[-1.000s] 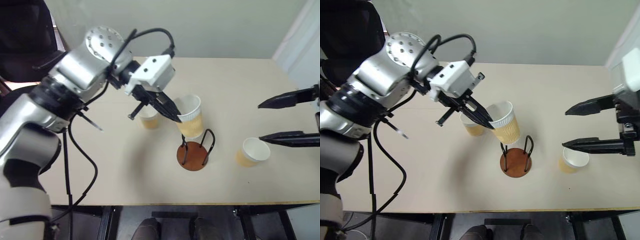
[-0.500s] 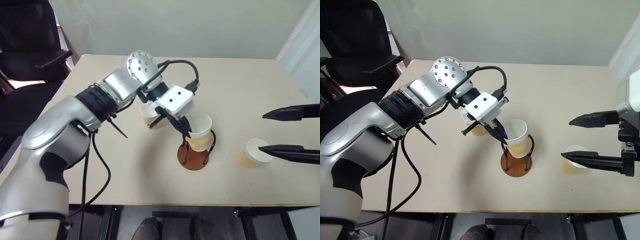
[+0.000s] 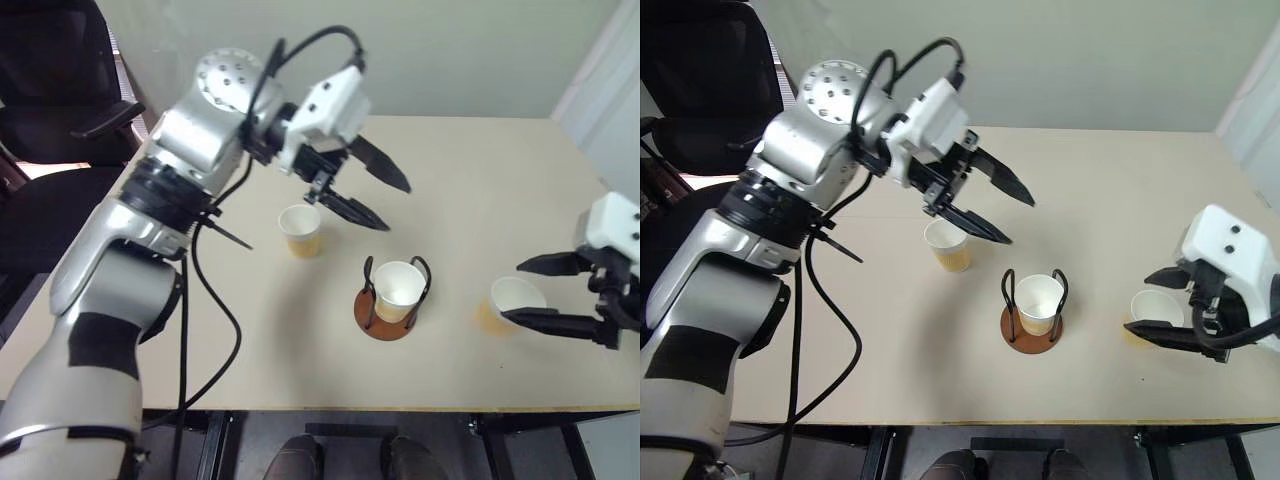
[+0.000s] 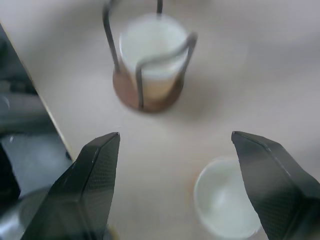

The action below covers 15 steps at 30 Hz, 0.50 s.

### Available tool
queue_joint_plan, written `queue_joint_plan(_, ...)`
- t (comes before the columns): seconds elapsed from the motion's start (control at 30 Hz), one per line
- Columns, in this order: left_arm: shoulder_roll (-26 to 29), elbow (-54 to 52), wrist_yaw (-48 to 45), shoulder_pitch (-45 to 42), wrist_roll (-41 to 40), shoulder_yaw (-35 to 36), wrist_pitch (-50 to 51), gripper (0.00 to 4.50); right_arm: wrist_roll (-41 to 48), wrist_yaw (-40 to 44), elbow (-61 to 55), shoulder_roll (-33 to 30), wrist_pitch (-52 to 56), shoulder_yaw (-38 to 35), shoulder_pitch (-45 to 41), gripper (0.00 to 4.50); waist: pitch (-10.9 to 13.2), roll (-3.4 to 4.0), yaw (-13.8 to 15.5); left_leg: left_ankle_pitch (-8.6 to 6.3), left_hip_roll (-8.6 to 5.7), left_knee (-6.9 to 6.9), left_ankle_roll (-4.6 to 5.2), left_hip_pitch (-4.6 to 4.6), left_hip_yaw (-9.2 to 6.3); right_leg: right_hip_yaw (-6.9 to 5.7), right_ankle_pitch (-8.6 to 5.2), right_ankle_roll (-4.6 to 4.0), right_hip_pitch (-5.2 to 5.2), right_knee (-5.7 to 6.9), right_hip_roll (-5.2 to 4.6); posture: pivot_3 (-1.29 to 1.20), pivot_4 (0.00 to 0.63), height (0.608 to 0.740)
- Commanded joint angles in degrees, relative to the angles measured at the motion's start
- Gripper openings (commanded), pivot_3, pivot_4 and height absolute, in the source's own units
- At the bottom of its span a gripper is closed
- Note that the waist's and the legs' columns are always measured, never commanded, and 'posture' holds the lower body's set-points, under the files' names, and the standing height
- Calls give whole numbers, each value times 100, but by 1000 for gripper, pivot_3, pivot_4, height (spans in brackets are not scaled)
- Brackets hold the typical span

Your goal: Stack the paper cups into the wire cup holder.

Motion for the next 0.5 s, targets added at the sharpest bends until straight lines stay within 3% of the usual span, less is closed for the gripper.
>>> queue_joint_plan(0.03, 199, -268, 41, 462, 383, 537, 363, 2706, -684, 116, -51, -238, -655, 421, 254, 3706, 0, 0, -11, 2, -3, 1, 0, 2, 4, -3, 0, 0, 1, 1, 6, 0, 150, 740)
queue_joint_plan(0.33, 519, -1443, 682, 1836, 933, 1325, 1131, 2706, -2039, 277, 831, -312, -2180, 2113, 382, 3706, 0, -2, 0, 6, -6, 9, 5, 4, -3, -5, 6, 4, 8, 0, 3, 0, 150, 740)
queue_joint_plan(0.5, 617, -1731, 884, 2142, 975, 1774, 1480, 2706, -2672, 267, 1199, -221, -2650, 2848, 318, 3706, 0, -2, -4, 10, -4, 9, 4, 7, -4, -5, 8, 4, 10, 4, 1, 0, 150, 740)
